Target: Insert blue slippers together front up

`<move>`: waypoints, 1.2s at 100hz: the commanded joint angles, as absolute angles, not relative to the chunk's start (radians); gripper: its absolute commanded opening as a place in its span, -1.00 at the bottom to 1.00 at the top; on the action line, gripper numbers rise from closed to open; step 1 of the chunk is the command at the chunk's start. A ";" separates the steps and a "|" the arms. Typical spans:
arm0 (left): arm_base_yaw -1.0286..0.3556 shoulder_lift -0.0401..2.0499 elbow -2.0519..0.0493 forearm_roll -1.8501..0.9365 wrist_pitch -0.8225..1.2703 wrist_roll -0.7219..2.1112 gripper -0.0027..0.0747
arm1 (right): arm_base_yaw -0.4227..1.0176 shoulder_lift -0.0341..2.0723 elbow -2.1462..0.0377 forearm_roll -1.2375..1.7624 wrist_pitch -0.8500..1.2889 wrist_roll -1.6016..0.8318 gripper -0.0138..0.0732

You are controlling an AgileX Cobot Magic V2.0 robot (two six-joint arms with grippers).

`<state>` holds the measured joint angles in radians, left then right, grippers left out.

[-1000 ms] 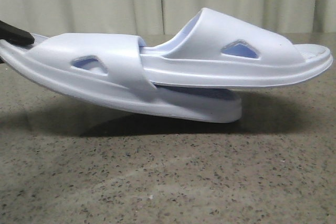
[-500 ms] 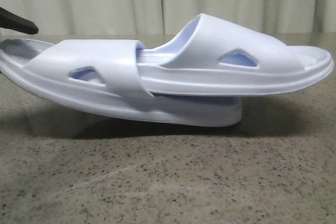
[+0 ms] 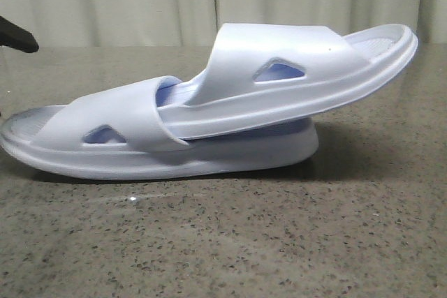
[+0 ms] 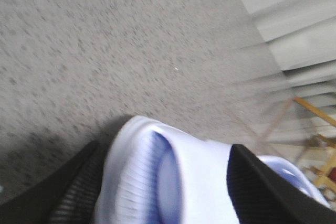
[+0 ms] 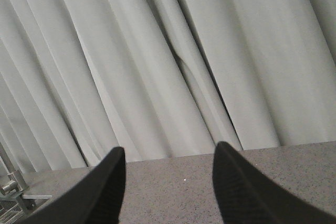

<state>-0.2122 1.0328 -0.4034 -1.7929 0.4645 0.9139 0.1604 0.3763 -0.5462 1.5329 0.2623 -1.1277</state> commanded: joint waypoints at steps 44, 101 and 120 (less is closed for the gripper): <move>-0.217 0.856 -0.442 -1.822 0.312 1.332 0.22 | 0.157 0.381 -0.551 1.409 0.154 -1.145 0.05; -0.217 0.287 -0.419 -1.505 0.208 1.388 0.22 | 0.157 0.300 -0.399 1.236 0.015 -1.145 0.05; -0.217 0.167 -0.351 -1.503 0.201 1.388 0.22 | 0.157 0.209 -0.353 1.171 0.009 -1.161 0.05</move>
